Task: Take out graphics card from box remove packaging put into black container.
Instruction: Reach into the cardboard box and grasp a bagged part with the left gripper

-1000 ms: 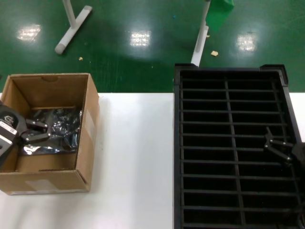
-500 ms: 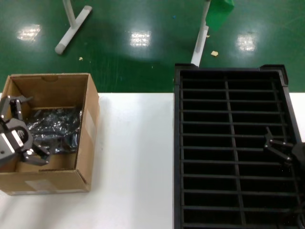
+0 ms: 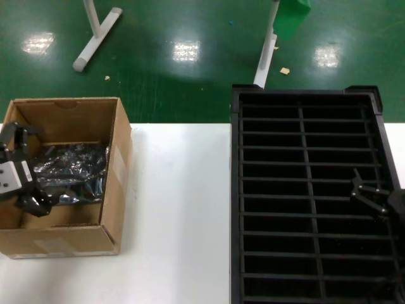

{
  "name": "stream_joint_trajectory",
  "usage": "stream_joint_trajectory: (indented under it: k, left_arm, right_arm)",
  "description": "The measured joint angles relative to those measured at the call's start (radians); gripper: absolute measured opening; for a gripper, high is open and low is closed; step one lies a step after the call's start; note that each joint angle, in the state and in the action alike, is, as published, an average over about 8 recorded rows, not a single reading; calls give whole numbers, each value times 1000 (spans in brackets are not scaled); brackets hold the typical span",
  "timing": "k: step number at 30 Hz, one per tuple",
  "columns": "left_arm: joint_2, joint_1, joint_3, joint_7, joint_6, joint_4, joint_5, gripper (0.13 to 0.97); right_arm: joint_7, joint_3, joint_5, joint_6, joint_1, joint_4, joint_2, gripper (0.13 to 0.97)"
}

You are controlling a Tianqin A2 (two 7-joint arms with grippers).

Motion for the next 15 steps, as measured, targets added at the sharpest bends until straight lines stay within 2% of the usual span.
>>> stream_joint_trajectory:
  k: [8, 15]
  left_arm:
    - [7, -38, 27, -34, 31, 14, 68, 966]
    - [38, -61, 34, 0, 12, 71, 97, 966]
  right_arm:
    - [0, 0, 0, 0, 0, 0, 0, 966]
    - [0, 0, 0, 0, 0, 0, 0, 966]
